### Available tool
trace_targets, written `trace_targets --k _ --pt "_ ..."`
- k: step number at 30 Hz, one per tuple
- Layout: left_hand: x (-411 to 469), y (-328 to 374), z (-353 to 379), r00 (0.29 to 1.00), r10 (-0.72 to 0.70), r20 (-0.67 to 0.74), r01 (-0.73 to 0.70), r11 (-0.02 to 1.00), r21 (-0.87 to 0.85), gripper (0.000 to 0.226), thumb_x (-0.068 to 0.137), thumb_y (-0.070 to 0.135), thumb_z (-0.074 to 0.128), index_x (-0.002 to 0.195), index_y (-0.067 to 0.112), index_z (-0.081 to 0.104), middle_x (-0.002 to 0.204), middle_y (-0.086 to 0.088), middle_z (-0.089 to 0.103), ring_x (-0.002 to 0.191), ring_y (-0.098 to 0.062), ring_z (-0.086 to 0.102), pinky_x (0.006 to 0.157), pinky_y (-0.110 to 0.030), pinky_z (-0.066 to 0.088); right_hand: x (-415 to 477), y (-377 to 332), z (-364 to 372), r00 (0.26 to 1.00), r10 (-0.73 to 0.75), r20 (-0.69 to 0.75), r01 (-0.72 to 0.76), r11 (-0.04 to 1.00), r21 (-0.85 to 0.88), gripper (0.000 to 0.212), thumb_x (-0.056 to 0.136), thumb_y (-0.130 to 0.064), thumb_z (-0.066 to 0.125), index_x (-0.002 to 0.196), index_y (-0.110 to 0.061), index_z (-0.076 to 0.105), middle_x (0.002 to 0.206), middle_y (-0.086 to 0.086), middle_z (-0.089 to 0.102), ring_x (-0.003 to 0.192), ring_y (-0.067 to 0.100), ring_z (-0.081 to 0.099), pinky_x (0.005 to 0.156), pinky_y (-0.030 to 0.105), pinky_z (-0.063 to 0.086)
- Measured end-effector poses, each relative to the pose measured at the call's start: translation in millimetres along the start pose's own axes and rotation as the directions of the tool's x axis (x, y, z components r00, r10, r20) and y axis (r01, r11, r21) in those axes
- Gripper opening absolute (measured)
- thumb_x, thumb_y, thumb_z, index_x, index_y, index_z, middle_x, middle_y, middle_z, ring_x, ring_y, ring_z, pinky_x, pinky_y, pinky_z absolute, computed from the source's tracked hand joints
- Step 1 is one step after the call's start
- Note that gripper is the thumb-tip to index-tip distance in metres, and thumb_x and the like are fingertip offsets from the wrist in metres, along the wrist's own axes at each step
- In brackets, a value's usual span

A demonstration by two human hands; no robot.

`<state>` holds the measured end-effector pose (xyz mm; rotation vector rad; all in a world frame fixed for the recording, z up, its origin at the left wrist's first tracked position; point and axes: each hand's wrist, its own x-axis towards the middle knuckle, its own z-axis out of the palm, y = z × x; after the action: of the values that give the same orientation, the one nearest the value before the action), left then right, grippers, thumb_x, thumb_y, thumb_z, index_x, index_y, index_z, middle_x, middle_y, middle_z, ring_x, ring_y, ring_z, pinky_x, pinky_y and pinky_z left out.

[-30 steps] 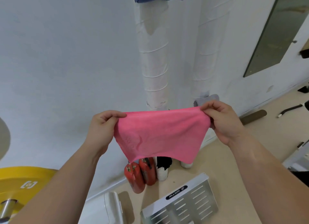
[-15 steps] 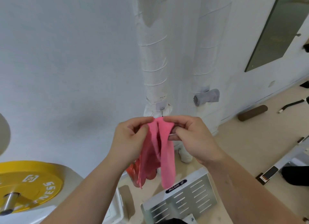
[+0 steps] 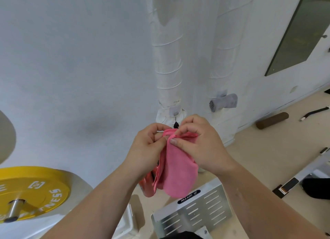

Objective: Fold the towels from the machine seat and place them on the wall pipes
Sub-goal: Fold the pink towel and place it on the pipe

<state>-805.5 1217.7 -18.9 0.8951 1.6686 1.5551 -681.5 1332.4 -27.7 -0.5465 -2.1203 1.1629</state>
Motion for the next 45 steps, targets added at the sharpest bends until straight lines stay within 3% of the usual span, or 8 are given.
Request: trace_targets --k 5,12,16,23,34,38,42,45 --pt "-0.4 -7.4 -4.3 0.995 -0.012 0.101 0.015 1.0 -0.026 0.013 0.099 0.005 0.059 0.106 0.009 0.069 0.09 -0.029 0.072 0.075 -0.029 0.053 0.072 -0.042 0.04 -1.5 0.8 0.1 1.0 0.006 -0.016 -0.006 0.999 0.035 0.019 0.073 -0.024 0.09 0.074 -0.029 0.072 0.096 -0.011 0.059 0.108 0.016 0.057 0.09 0.018 0.044" --pt "-0.8 -9.3 -7.3 0.98 0.009 0.196 0.018 0.991 -0.136 0.029 0.093 -0.004 0.055 0.116 0.005 0.07 0.104 -0.016 0.077 0.093 -0.02 0.072 0.079 -0.026 0.054 -1.5 4.9 -2.2 1.0 0.001 -0.015 -0.001 1.0 0.03 0.024 0.074 -0.028 0.088 0.074 -0.024 0.064 0.093 -0.002 0.06 0.097 0.018 0.059 0.085 0.028 0.049" --pt "3.3 -12.0 0.8 0.996 0.018 0.083 -0.007 0.992 -0.125 0.02 0.098 -0.001 0.056 0.109 0.001 0.072 0.093 -0.012 0.079 0.084 -0.015 0.074 0.073 -0.021 0.055 -0.2 11.6 -2.0 0.999 -0.034 0.01 0.035 0.998 -0.05 0.022 0.08 -0.028 0.084 0.077 -0.025 0.062 0.087 -0.003 0.061 0.088 0.015 0.059 0.078 0.024 0.046" --pt "12.4 -11.5 -4.9 0.991 0.037 -0.132 -0.051 0.993 -0.105 0.022 0.1 0.0 0.054 0.096 0.008 0.075 0.071 0.007 0.072 0.062 0.0 0.062 0.06 -0.012 0.046 -1.2 40.1 -25.7 0.973 -0.007 0.233 0.04 0.99 -0.138 0.018 0.08 -0.029 0.085 0.077 -0.027 0.067 0.109 -0.015 0.066 0.112 0.007 0.059 0.099 0.029 0.045" --pt "48.0 27.8 -37.9 0.946 0.319 -0.061 -0.285 0.905 0.315 0.048 0.101 -0.006 0.045 0.087 0.03 0.072 0.086 0.016 0.07 0.081 -0.006 0.061 0.078 -0.025 0.049 49.0 2.0 -71.9 0.982 -0.112 0.152 0.136 0.979 -0.155 0.023 0.088 -0.024 0.077 0.076 -0.013 0.061 0.069 0.0 0.061 0.068 0.015 0.06 0.073 0.034 0.054" --pt "60.6 46.8 -38.8 0.929 0.364 -0.067 -0.33 0.897 0.296 0.045 0.102 -0.003 0.045 0.096 0.035 0.067 0.088 0.001 0.068 0.078 -0.015 0.059 0.08 -0.047 0.052 68.8 -16.4 -82.9 0.983 -0.147 0.105 0.161 0.977 -0.14 0.025 0.083 -0.013 0.082 0.075 -0.013 0.058 0.066 0.006 0.057 0.061 0.007 0.05 0.059 0.031 0.045" --pt "63.4 58.3 -33.2 0.92 0.383 -0.089 -0.352 0.903 0.246 0.045 0.101 -0.003 0.044 0.1 0.036 0.066 0.084 0.011 0.065 0.069 -0.012 0.053 0.065 -0.034 0.045 73.3 -21.8 -79.6 0.987 -0.148 0.057 0.153 0.984 -0.094 0.037 0.082 0.001 0.078 0.078 -0.023 0.05 0.065 -0.005 0.049 0.057 0.003 0.042 0.057 0.016 0.039" --pt "64.1 60.6 -38.1 0.941 0.33 -0.073 -0.311 0.931 0.19 0.048 0.094 -0.009 0.042 0.106 0.03 0.066 0.08 -0.004 0.063 0.067 -0.016 0.052 0.064 -0.034 0.041 68.8 -23.3 -74.0 0.994 -0.099 0.046 0.096 0.994 0.053 0.036 0.086 0.004 0.073 0.095 -0.023 0.053 0.068 0.009 0.061 0.063 0.009 0.054 0.064 0.02 0.048"
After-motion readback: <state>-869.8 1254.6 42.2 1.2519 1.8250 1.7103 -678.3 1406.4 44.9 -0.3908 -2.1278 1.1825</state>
